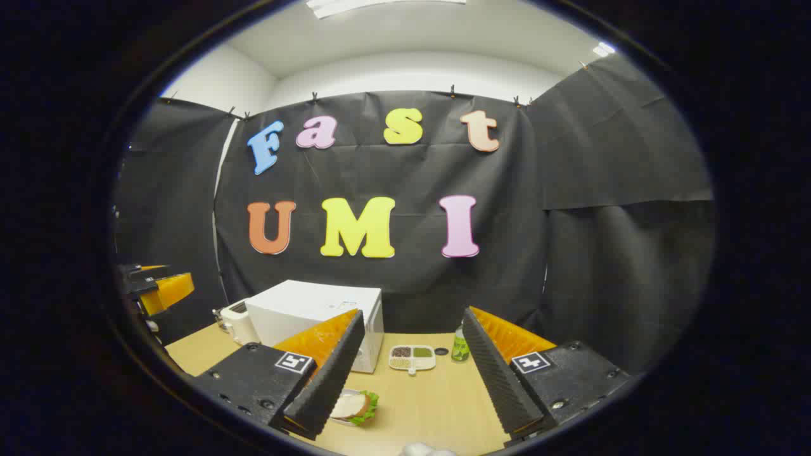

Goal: Open the microwave oven with the left hand, put the food in, and close the microwave oven.

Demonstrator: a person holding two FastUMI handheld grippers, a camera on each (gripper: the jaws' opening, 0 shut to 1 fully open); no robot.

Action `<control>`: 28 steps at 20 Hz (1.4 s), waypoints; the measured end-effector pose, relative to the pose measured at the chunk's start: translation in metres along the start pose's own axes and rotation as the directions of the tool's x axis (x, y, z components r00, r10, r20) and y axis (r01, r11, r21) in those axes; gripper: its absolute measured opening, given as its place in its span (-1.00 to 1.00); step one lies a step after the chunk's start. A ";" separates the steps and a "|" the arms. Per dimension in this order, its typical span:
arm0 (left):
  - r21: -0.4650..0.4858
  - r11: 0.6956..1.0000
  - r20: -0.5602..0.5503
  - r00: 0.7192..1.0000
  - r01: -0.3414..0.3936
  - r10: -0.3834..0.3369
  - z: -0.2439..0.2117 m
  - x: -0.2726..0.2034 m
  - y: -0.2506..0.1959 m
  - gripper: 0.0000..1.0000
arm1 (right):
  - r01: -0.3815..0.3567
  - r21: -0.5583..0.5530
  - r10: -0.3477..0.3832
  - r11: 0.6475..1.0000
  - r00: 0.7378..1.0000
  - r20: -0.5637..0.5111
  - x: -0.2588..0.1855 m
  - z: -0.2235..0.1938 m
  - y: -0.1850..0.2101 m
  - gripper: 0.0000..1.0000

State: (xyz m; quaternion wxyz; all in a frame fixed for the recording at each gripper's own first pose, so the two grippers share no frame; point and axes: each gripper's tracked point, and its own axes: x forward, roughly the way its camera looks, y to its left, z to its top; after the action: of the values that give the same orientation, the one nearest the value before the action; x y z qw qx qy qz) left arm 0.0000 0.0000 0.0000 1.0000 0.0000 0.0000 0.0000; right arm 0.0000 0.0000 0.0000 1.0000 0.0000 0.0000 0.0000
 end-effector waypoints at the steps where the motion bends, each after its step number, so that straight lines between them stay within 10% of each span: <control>1: 0.001 1.000 -0.001 1.000 0.000 0.000 -0.002 0.001 0.001 0.92 | -0.001 -0.002 0.001 1.000 1.000 -0.001 0.001 0.001 0.000 0.84; 19: 0.024 1.000 -0.016 1.000 -0.015 0.015 -0.013 0.021 0.010 0.72 | -0.006 -0.007 0.006 1.000 1.000 -0.013 0.022 -0.007 0.007 0.84; 22: 0.027 1.000 -0.021 1.000 -0.011 0.012 -0.019 0.029 0.007 1.00 | -0.005 -0.004 0.005 1.000 1.000 -0.011 0.027 -0.005 0.006 0.84; 28: 0.034 0.999 -0.036 0.999 0.009 -0.008 -0.038 0.052 -0.008 0.92 | 0.002 -0.005 -0.002 1.000 1.000 -0.013 0.036 -0.004 0.000 0.84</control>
State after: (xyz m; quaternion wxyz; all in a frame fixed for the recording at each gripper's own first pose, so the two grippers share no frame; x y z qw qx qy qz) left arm 0.0522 -0.0080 -0.0381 0.9997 0.0170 0.0180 -0.0044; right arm 0.0360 0.0001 -0.0036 1.0000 -0.0026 0.0067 -0.0011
